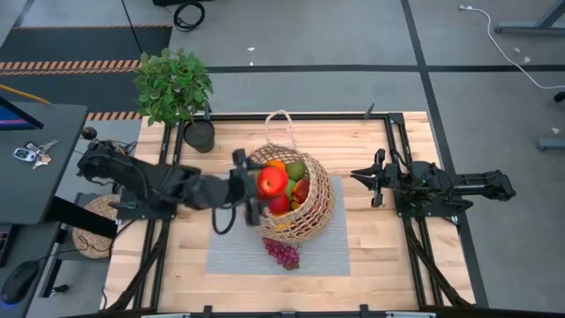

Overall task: Build produce basket
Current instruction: Put the red apple into the basket

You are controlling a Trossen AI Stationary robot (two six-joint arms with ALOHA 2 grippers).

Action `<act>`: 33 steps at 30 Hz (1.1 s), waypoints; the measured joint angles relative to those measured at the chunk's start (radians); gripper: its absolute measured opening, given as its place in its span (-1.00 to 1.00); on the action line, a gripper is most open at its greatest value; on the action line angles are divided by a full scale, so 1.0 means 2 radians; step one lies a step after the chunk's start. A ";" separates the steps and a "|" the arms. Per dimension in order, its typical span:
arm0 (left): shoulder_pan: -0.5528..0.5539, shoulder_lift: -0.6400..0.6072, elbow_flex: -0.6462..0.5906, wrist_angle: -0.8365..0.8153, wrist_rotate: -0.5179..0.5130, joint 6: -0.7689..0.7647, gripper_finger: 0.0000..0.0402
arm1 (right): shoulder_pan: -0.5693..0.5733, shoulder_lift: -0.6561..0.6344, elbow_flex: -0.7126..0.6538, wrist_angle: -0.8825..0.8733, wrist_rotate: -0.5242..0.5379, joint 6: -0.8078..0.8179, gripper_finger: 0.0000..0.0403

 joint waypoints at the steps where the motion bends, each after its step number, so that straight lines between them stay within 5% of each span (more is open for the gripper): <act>1: 0.008 0.000 0.000 -0.002 0.000 0.032 0.66 | 0.000 0.000 0.000 0.000 0.000 0.000 -0.75; 13: 0.076 0.000 0.000 -0.002 -0.001 0.373 0.67 | 0.000 0.000 0.000 0.000 0.000 0.000 -0.75; 27: 0.081 0.000 0.000 -0.002 0.001 0.693 0.67 | 0.000 0.000 0.000 0.000 0.000 0.000 -0.75; 33: 0.081 0.000 0.000 -0.002 0.001 0.758 0.67 | 0.000 0.000 0.000 0.000 0.000 0.000 -0.75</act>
